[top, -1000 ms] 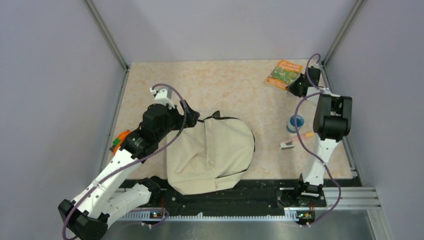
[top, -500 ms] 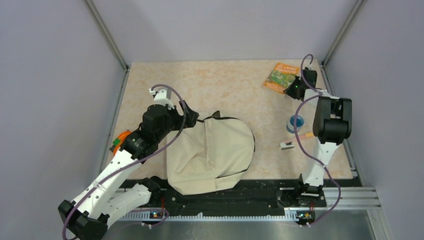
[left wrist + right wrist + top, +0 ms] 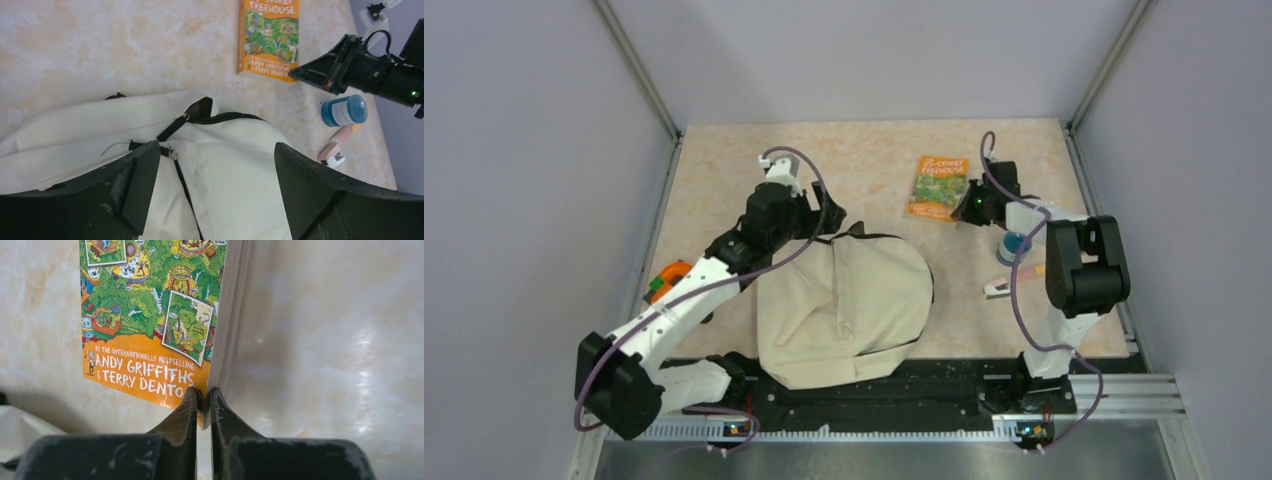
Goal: Pack the student bag
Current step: Move the book to the center of the board.
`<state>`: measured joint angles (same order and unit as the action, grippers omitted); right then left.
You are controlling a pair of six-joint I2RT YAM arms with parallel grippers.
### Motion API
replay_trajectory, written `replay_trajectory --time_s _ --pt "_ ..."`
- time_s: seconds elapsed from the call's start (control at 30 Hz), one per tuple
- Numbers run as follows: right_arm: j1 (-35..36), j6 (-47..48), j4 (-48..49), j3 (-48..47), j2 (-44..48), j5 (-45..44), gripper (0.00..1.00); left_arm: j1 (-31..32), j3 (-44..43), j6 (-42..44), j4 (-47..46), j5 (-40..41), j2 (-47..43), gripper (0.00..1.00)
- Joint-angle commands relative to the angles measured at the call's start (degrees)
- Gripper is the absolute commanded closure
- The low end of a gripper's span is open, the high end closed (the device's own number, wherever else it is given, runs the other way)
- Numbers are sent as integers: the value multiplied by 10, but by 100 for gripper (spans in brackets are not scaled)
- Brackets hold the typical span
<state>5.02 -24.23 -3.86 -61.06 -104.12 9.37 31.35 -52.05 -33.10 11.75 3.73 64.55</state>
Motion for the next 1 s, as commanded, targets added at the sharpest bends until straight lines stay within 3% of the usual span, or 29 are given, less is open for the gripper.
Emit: replay_trajectory --time_s 0.0,0.2,0.27,0.43,0.53,0.97 --pt "58 31 -92 37 21 6 100 -2 -63 2 -111 -23 66 12" --pt "76 20 -106 32 60 -3 99 -3 -162 9 -136 -26 216 12" --pt "76 22 -120 8 65 -21 87 -6 -200 1 -139 -33 267 12" --pt "65 35 -135 -50 51 -23 46 -14 -306 -22 -131 -85 400 13" --pt "51 38 -123 -73 27 -7 34 -16 -354 -37 -146 -125 469 15" --pt "27 30 -83 -141 -83 98 26 -3 -459 -86 -124 -181 636 17"
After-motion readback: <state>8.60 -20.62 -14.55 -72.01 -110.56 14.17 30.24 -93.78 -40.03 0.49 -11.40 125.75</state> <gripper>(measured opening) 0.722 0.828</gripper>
